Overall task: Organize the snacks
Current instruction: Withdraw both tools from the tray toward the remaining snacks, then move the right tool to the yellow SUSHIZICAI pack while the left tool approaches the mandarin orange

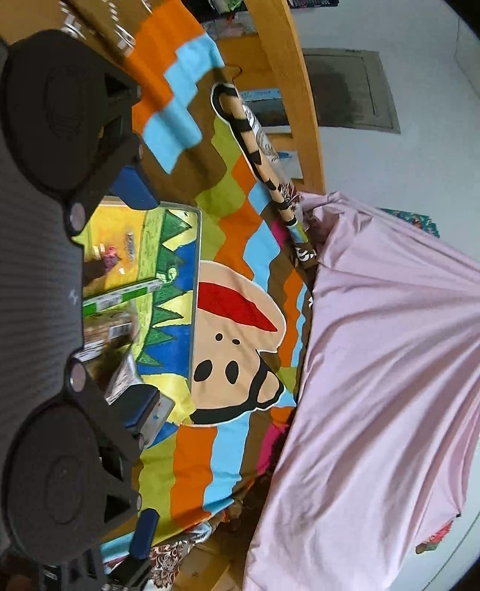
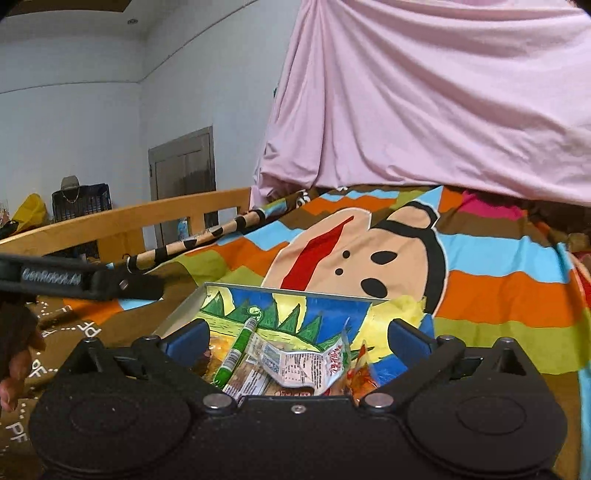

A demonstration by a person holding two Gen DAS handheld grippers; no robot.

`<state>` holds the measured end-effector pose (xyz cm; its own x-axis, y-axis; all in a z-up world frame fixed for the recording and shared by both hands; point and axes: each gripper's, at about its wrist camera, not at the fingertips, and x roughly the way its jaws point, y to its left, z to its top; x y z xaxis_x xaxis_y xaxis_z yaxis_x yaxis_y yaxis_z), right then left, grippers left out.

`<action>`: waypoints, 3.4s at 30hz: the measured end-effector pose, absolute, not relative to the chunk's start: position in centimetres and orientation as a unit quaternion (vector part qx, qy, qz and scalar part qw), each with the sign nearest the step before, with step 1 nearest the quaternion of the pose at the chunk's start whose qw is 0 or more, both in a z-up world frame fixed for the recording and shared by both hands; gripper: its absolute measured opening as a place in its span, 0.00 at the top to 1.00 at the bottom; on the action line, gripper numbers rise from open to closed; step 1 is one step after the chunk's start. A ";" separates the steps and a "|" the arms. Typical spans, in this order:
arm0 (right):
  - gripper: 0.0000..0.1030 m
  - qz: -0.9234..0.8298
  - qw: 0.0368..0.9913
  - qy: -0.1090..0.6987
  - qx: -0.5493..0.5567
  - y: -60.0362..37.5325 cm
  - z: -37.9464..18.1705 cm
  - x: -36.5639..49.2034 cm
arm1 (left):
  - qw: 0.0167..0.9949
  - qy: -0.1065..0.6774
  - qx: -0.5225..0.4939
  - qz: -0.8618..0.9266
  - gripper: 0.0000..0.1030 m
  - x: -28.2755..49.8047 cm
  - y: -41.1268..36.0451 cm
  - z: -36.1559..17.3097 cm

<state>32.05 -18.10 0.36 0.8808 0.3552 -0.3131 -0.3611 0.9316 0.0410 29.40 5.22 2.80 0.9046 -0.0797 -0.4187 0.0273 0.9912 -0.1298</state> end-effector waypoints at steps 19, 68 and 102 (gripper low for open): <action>0.01 0.187 0.965 0.184 -0.015 -21.4 0.7 20.3 | 0.971 0.229 -0.067 0.001 0.00 16.6 4.8 0.5; 0.01 0.148 0.925 0.351 0.013 -23.5 -4.7 21.9 | 0.946 0.298 -0.120 -0.038 0.00 15.7 4.4 -5.9; 0.01 0.138 0.916 0.375 0.028 -28.3 -9.6 34.9 | 0.920 0.335 -0.115 -0.167 0.01 31.0 1.8 -11.6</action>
<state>34.93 -28.30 -9.62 0.6800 0.2741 -0.6800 -0.2318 0.9603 0.1553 31.04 1.76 -11.57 0.7201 -0.3840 -0.5780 0.2306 0.9180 -0.3226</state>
